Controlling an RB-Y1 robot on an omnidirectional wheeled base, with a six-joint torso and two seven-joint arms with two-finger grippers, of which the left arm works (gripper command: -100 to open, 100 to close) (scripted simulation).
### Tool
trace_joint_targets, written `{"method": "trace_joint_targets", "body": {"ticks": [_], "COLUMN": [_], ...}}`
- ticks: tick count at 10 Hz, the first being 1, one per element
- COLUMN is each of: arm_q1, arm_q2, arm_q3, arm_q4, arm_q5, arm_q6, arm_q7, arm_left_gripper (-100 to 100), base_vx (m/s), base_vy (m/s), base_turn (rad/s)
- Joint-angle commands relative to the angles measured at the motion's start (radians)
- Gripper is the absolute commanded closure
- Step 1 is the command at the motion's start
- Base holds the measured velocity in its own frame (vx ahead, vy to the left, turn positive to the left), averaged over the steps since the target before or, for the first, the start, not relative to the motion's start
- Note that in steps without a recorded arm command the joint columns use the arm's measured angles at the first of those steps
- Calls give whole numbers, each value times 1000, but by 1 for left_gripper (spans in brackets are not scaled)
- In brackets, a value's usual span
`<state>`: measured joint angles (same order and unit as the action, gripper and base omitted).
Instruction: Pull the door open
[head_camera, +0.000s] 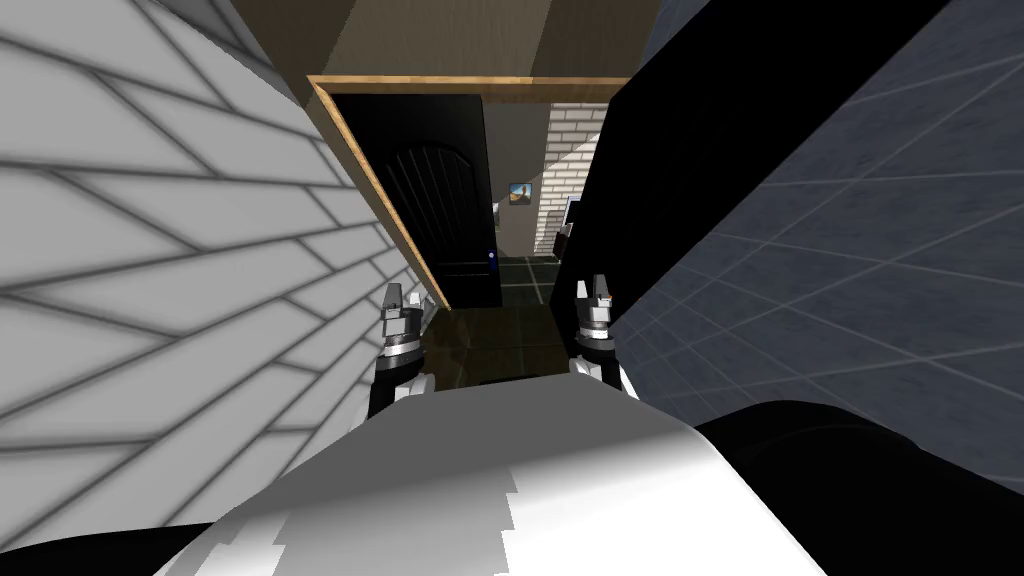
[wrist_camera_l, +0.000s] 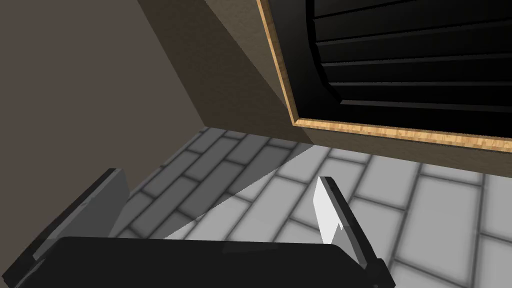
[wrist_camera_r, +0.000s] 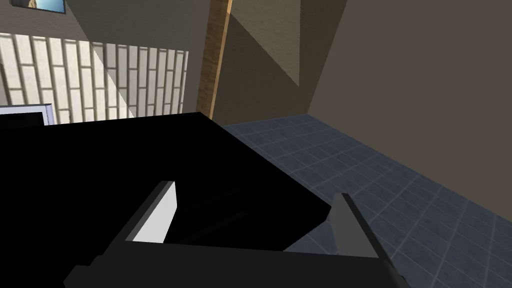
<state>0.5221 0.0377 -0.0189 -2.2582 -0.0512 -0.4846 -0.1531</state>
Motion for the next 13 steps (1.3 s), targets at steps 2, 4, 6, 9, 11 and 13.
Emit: {"method": "trace_joint_targets", "body": {"ticks": [2, 4, 6, 9, 11, 13], "arm_q1": [-21, -40, -57, -91, -113, -129], "arm_q2": [11, 19, 25, 36, 42, 46], "arm_q3": [2, 4, 6, 10, 13, 14], "arm_q4": [42, 79, 112, 179, 223, 255], "arm_q5": [6, 12, 17, 26, 33, 38], "arm_q6": [9, 17, 24, 38, 48, 55], "arm_q7": [9, 16, 23, 37, 47, 53], "arm_left_gripper": [-100, -100, -100, -100, -100, -100], "base_vx": [115, 197, 154, 159, 158, 105], "base_vy": [-13, -23, -21, -34, -19, 0], "base_turn": [-32, -26, -24, -32, -36, -23]}}
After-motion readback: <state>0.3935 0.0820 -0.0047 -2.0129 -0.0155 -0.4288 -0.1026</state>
